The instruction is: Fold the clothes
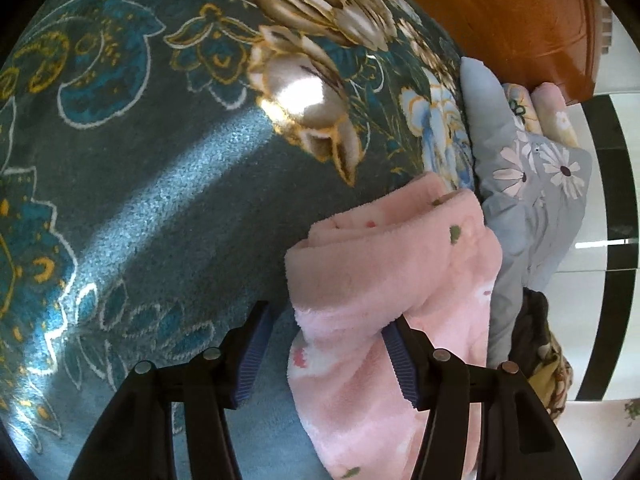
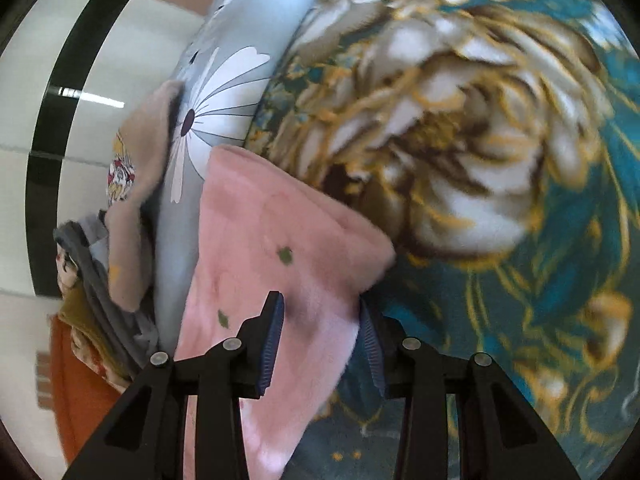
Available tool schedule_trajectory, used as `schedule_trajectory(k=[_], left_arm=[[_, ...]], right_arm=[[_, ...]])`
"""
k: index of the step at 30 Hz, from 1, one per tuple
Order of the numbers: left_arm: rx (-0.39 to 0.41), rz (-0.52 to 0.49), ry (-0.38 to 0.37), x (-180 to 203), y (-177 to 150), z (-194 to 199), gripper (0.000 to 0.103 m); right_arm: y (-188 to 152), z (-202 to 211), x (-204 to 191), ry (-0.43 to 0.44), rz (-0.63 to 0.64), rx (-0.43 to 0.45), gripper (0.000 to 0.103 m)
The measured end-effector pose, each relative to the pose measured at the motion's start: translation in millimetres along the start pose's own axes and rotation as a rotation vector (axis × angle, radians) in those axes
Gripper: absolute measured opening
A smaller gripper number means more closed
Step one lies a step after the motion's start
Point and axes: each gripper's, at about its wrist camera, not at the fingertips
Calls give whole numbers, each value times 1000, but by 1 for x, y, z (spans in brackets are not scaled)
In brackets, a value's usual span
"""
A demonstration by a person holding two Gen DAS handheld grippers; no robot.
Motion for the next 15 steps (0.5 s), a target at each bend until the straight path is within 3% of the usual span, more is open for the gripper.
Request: schedule_trajectory(k=[9, 15], left_arm=[[-37, -40, -11, 8, -8, -5, 61], [-32, -63, 6, 17, -12, -11, 61]], right_arm=[[-14, -10, -4, 39, 27, -40, 40], [5, -30, -17, 45, -10, 27, 40]])
Point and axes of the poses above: each gripper's, at about its wrist camera, not at the fingertips, and z roughly against the way its jaws point, x to its right, y to its top, and after that the axes turned 10 degrees about z, right-handed
